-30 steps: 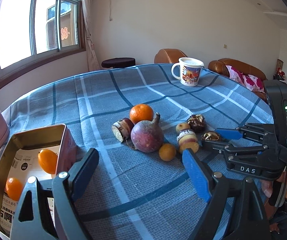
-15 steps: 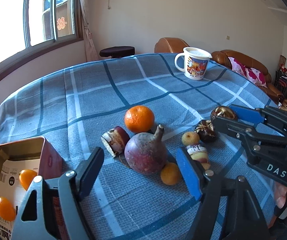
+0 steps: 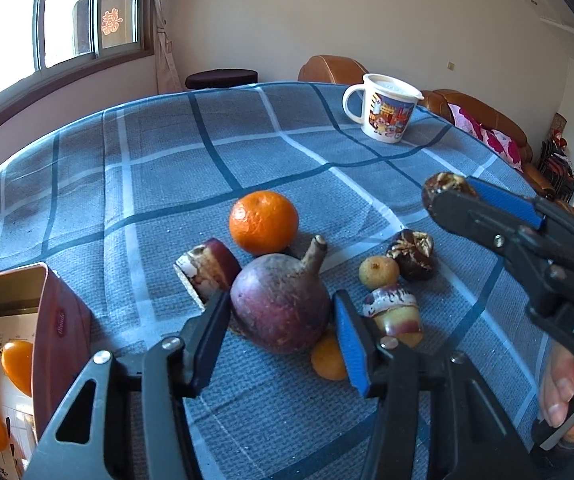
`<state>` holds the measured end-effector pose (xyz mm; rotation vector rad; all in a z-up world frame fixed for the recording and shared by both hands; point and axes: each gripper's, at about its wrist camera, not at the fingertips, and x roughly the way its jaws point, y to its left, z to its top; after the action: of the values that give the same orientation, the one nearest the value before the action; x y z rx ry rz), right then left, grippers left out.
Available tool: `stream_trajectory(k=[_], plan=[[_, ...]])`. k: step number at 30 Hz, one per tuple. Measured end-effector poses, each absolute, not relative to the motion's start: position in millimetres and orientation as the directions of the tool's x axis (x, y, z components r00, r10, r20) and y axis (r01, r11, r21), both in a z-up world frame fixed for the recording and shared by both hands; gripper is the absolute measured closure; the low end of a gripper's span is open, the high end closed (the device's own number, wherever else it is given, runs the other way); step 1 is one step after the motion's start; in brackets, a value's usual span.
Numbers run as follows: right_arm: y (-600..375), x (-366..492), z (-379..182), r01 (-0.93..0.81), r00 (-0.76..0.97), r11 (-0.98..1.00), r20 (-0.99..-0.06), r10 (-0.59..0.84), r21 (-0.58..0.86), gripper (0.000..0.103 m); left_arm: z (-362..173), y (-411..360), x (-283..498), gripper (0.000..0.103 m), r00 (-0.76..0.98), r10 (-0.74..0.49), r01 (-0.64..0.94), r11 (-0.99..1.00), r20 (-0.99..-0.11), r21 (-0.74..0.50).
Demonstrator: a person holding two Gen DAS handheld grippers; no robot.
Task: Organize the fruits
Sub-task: 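Grasp the purple beet with the left tool while the right tool grasps a mangosteen, then lift the purple beet and mangosteen with both tools toward the tin box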
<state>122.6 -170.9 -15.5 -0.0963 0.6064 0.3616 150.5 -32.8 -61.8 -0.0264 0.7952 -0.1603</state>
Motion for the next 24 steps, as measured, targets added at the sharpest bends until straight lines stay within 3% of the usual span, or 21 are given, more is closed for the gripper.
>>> stream_trajectory(k=[24], plan=[[-174,116,-18,-0.354,0.801,0.935,-0.511,0.312,0.016,0.06,-41,-26,128,0.049,0.801,-0.126,0.108,0.992,-0.586,-0.066]])
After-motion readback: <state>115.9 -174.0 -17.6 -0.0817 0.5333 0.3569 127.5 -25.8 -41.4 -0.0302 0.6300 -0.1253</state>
